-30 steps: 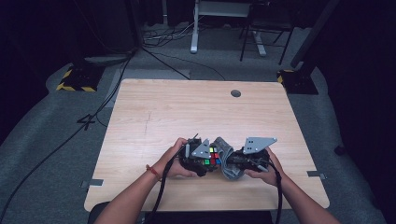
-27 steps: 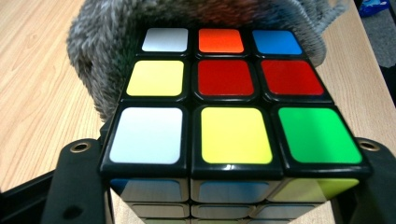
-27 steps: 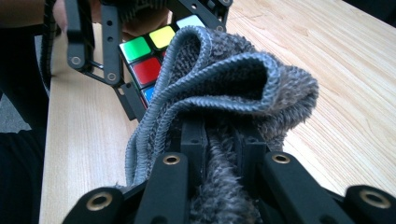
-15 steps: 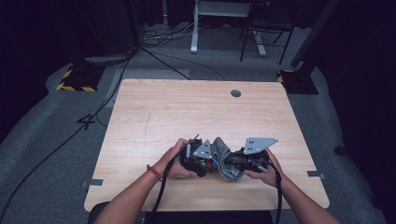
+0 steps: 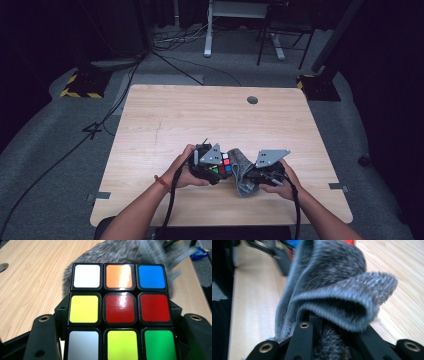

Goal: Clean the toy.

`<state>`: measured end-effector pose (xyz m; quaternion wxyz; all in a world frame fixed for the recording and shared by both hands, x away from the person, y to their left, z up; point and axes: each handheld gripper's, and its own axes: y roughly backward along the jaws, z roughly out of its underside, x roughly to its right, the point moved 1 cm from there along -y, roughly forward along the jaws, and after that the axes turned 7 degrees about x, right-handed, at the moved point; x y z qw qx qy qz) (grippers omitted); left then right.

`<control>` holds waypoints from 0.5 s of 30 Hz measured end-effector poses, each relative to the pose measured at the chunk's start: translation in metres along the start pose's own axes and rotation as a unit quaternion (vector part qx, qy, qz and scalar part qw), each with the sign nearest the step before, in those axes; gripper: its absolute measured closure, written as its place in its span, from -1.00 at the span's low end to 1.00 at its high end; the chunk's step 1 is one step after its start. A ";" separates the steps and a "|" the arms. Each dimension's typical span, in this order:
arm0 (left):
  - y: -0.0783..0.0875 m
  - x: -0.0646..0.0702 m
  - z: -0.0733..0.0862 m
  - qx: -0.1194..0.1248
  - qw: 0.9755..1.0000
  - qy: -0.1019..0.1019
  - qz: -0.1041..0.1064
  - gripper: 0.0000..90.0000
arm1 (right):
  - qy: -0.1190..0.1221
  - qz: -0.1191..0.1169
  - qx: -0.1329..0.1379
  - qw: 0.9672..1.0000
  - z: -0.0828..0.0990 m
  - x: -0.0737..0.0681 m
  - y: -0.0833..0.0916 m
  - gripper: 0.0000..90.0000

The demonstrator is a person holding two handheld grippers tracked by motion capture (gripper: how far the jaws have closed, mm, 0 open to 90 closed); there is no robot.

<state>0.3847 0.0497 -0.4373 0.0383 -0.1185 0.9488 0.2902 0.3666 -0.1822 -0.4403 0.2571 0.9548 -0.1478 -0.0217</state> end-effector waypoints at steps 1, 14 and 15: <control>-0.001 -0.001 0.001 -0.001 1.000 0.007 0.001 -0.25 | 0.002 -0.001 0.006 1.000 -0.002 -0.001 0.002 0.76; -0.006 0.015 -0.006 0.011 0.999 -0.007 0.039 -0.25 | -0.008 0.042 0.013 0.999 -0.006 0.009 0.002 0.75; -0.005 0.015 -0.007 0.008 0.999 -0.011 0.038 -0.25 | -0.009 0.045 0.006 0.999 -0.004 0.010 0.000 0.75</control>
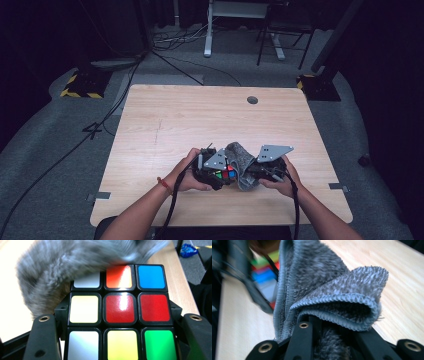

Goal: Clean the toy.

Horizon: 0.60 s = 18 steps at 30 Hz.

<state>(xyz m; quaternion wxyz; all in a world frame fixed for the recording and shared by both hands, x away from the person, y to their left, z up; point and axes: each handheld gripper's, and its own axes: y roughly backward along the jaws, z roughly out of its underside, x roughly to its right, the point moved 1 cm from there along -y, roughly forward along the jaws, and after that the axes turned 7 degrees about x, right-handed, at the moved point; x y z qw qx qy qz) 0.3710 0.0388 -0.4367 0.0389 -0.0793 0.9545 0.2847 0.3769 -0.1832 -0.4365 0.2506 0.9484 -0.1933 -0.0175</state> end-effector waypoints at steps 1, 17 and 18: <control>0.001 0.001 -0.001 0.000 1.000 -0.005 -0.003 -0.25 | -0.003 -0.002 -0.005 1.000 0.002 0.001 -0.001 0.75; 0.000 -0.008 0.008 -0.020 0.999 0.007 -0.024 -0.25 | 0.030 -0.020 0.023 0.999 -0.013 -0.017 0.009 0.75; -0.002 -0.007 0.008 -0.025 0.999 0.011 -0.022 -0.25 | 0.030 -0.020 0.023 0.999 -0.013 -0.017 0.008 0.75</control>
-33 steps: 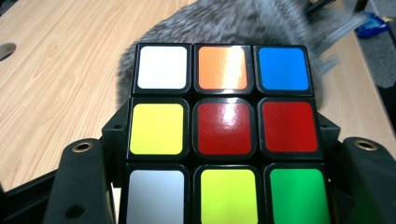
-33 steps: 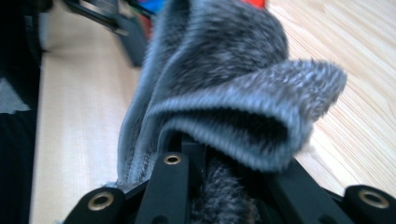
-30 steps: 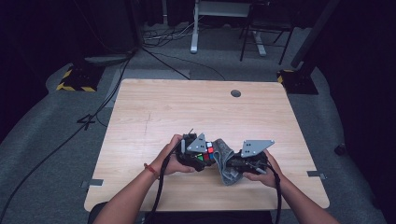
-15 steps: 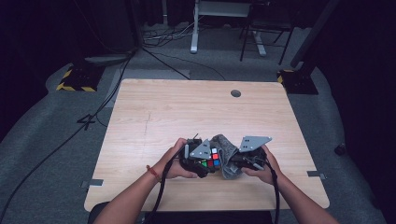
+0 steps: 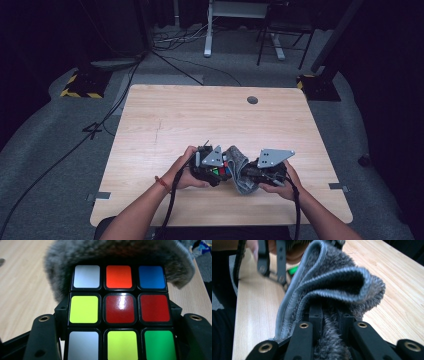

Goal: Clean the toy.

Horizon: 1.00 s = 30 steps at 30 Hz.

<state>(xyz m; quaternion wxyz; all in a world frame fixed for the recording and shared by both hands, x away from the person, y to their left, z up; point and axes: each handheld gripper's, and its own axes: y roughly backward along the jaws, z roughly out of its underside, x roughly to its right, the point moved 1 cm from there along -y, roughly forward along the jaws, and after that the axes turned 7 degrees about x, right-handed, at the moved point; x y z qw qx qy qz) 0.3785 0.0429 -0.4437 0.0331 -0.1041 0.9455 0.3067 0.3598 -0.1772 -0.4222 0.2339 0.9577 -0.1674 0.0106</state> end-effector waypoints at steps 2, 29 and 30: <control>-0.004 0.002 0.000 -0.003 1.000 -0.004 0.009 -0.25 | -0.006 0.008 0.007 1.000 0.001 0.002 0.000 0.75; -0.001 -0.001 0.000 0.015 1.000 0.010 0.012 -0.25 | 0.008 -0.011 0.016 1.000 0.000 0.002 0.004 0.74; -0.001 0.000 -0.001 0.013 1.000 0.007 0.010 -0.25 | 0.007 -0.010 0.017 1.000 -0.001 0.002 0.004 0.74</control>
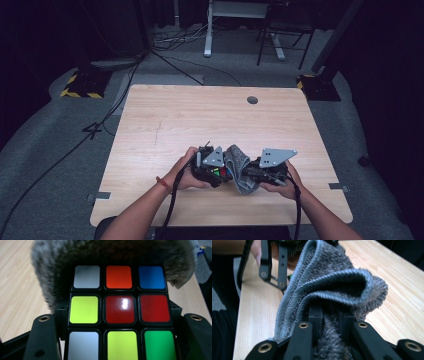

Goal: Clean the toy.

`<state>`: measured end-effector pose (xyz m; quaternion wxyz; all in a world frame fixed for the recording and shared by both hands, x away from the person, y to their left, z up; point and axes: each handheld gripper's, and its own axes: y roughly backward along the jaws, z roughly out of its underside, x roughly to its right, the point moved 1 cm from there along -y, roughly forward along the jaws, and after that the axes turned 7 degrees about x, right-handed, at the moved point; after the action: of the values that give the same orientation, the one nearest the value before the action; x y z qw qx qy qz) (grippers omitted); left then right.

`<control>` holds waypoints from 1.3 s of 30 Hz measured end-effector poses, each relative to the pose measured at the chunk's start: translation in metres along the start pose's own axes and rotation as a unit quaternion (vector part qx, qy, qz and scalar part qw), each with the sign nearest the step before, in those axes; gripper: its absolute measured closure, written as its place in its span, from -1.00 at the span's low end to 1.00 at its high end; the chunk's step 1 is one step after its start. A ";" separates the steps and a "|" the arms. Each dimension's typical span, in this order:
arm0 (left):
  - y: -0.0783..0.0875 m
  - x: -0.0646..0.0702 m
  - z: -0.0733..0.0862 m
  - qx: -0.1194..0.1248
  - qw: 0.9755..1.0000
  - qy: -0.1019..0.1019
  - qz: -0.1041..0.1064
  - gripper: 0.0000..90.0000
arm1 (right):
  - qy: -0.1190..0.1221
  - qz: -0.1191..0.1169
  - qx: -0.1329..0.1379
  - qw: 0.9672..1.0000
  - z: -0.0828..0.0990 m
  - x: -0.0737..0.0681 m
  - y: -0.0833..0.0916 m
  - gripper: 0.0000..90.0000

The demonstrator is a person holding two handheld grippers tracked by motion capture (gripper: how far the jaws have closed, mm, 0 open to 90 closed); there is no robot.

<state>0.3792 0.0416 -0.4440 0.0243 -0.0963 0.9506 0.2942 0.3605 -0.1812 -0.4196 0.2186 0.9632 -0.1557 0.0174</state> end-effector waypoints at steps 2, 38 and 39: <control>-0.003 0.002 0.000 -0.005 1.000 -0.002 0.005 -0.25 | -0.002 0.002 0.009 1.000 -0.001 0.000 0.001 0.74; -0.005 0.006 -0.003 -0.019 1.000 -0.017 -0.009 -0.25 | -0.008 0.008 0.010 1.000 0.000 0.002 -0.006 0.75; -0.005 0.006 -0.003 -0.019 1.000 -0.017 -0.007 -0.25 | -0.003 0.015 0.004 1.000 -0.001 0.001 -0.007 0.75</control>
<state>0.3744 0.0353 -0.4450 0.0402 -0.0985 0.9435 0.3137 0.3638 -0.1748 -0.4217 0.2139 0.9617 -0.1703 0.0188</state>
